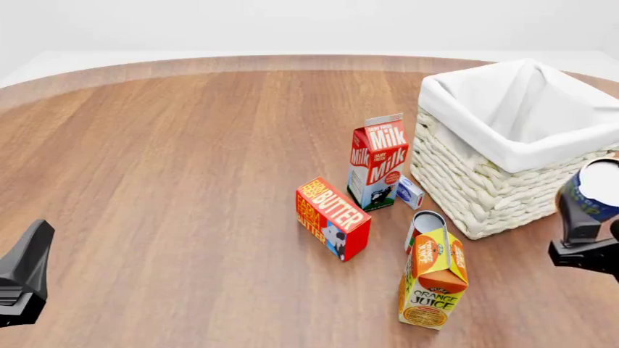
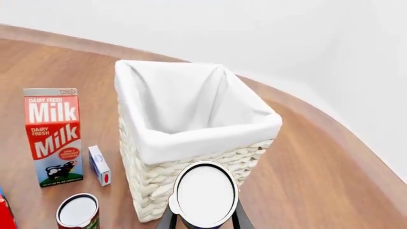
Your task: Pick up the alphabet soup, and put it in the basket.
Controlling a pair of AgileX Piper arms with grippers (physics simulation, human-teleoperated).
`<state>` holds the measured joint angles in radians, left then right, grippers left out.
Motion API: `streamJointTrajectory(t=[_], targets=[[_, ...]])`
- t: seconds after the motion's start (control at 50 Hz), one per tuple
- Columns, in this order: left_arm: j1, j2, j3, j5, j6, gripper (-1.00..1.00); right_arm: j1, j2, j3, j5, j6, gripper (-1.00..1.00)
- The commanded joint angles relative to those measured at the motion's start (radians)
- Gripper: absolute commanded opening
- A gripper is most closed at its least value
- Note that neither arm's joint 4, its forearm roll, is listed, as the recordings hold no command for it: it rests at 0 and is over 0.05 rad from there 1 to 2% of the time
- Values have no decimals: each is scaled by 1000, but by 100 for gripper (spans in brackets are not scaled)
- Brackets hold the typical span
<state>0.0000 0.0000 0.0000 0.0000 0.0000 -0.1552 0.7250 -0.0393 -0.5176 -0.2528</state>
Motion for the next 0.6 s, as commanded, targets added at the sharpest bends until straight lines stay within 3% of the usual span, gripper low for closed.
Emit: streamJointTrajectory(t=[0.02,0.6], targets=[[0,0,0,0,0,100,9,-21,-44,21,7,-100],[0,0,0,0,0,100,26,-29,-151,36,9,-100]])
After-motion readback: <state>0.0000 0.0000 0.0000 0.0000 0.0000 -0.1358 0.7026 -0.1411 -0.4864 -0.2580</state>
